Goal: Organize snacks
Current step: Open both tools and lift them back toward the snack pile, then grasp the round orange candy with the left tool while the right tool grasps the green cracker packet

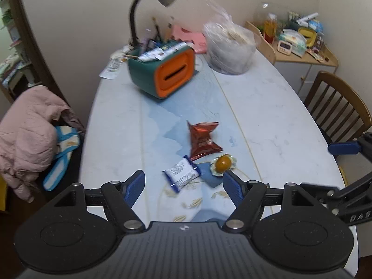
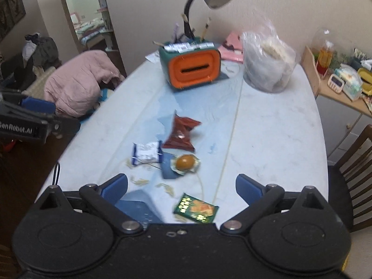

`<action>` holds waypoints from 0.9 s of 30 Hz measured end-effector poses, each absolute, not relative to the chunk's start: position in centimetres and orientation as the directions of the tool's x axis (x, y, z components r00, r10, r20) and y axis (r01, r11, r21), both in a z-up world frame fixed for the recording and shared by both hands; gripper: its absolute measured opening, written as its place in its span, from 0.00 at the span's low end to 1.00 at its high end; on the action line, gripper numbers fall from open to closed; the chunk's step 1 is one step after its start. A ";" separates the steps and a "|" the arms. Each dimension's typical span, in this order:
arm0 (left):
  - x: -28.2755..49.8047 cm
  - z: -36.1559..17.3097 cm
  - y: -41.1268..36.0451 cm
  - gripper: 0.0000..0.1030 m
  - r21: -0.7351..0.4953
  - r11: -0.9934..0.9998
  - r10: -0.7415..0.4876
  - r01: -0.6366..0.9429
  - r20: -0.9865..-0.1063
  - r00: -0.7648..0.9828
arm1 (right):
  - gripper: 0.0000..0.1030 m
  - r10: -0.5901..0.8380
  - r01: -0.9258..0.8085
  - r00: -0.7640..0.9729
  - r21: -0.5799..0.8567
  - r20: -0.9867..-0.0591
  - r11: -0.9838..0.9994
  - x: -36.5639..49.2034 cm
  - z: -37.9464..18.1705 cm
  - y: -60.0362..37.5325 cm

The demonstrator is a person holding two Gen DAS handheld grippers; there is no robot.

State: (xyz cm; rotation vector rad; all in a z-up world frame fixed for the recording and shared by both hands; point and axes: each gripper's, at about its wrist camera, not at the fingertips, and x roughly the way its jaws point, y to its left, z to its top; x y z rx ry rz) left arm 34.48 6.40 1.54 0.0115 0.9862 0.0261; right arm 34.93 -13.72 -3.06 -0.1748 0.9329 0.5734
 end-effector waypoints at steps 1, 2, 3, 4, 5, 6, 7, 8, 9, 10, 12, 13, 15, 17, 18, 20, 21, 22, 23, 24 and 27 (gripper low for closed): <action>35.3 0.8 6.0 0.71 0.022 1.000 0.025 -0.011 -0.837 0.547 | 0.95 0.386 -0.541 0.448 0.099 -0.807 0.835 35.5 -3.9 -13.9; 36.1 0.0 5.5 0.71 0.025 1.000 0.022 -0.002 -0.842 0.538 | 0.95 0.383 -0.549 0.434 0.097 -0.816 0.830 36.0 -4.7 -14.0; 36.9 -0.9 5.1 0.71 0.025 1.000 0.018 0.006 -0.850 0.527 | 0.95 0.382 -0.560 0.417 0.097 -0.825 0.822 36.4 -5.6 -14.0; 37.6 -1.7 4.7 0.71 0.023 1.000 0.011 0.018 -0.857 0.515 | 0.94 0.380 -0.571 0.401 0.097 -0.834 0.815 36.7 -6.5 -14.1; 38.3 -2.6 4.2 0.71 0.023 0.999 0.007 0.027 -0.864 0.503 | 0.94 0.376 -0.583 0.385 0.093 -0.843 0.807 37.0 -7.4 -14.1; 39.0 -3.5 3.8 0.71 0.023 0.999 0.004 0.033 -0.871 0.492 | 0.93 0.371 -0.599 0.370 0.086 -0.852 0.796 37.1 -8.3 -14.0; 39.5 -4.3 3.5 0.71 0.021 0.999 -0.002 0.042 -0.877 0.480 | 0.92 0.367 -0.616 0.358 0.078 -0.858 0.784 37.2 -9.2 -13.9; 40.1 -5.2 3.1 0.71 0.019 0.999 -0.007 0.051 -0.884 0.468 | 0.92 0.366 -0.638 0.347 0.069 -0.864 0.767 37.2 -10.0 -13.8; 40.7 -6.0 2.7 0.71 0.017 0.998 -0.011 0.057 -0.890 0.456 | 0.92 0.363 -0.663 0.336 0.055 -0.869 0.747 37.2 -10.9 -13.7; 41.3 -6.8 2.4 0.71 0.013 0.998 -0.018 0.066 -0.896 0.444 | 0.91 0.358 -0.683 0.327 0.044 -0.875 0.729 37.1 -11.7 -13.5; 42.3 -8.5 1.7 0.71 0.009 0.996 -0.028 0.085 -0.907 0.420 | 0.90 0.350 -0.715 0.296 0.037 -0.889 0.699 37.3 -13.4 -13.2; 42.8 -9.3 1.4 0.71 0.005 0.996 -0.033 0.093 -0.914 0.405 | 0.88 0.345 -0.730 0.282 0.033 -0.895 0.682 37.3 -14.3 -13.1; 43.8 -10.8 0.9 0.71 -0.007 0.995 -0.045 0.103 -0.925 0.377 | 0.87 0.332 -0.755 0.259 0.024 -0.907 0.656 37.5 -15.7 -12.8; 44.7 -12.2 0.5 0.71 -0.019 0.994 -0.057 0.109 -0.934 0.352 | 0.85 0.330 -0.769 0.230 0.037 -0.916 0.638 38.0 -17.1 -12.7; 45.1 -12.8 0.4 0.71 -0.022 0.994 -0.059 0.111 -0.938 0.341 | 0.84 0.328 -0.773 0.216 0.045 -0.920 0.633 38.3 -17.7 -12.7; 46.0 -14.0 0.1 0.71 -0.034 0.993 -0.070 0.117 -0.945 0.320 | 0.83 0.325 -0.783 0.198 0.050 -0.925 0.620 38.8 -18.8 -12.7; 46.4 -14.5 0.0 0.71 -0.034 0.993 -0.069 0.115 -0.947 0.312 | 0.82 0.322 -0.789 0.194 0.047 -0.927 0.613 39.1 -19.3 -12.5; 46.8 -15.0 -0.1 0.71 -0.035 0.993 -0.068 0.113 -0.949 0.307 | 0.80 0.319 -0.795 0.194 0.042 -0.928 0.605 39.3 -19.6 -12.4; 47.2 -15.4 -0.2 0.71 -0.037 0.993 -0.069 0.113 -0.951 0.300 | 0.80 0.322 -0.804 0.189 0.042 -0.928 0.593 39.5 -19.9 -12.3; 47.6 -15.8 -0.3 0.71 -0.042 0.993 -0.073 0.113 -0.953 0.293 | 0.80 0.325 -0.814 0.184 0.042 -0.928 0.580 39.6 -20.2 -12.1; 48.6 -17.3 -0.4 0.71 -0.041 0.994 -0.068 0.105 -0.959 0.273 | 0.78 0.328 -0.843 0.180 0.026 -0.927 0.537 39.8 -20.9 -11.7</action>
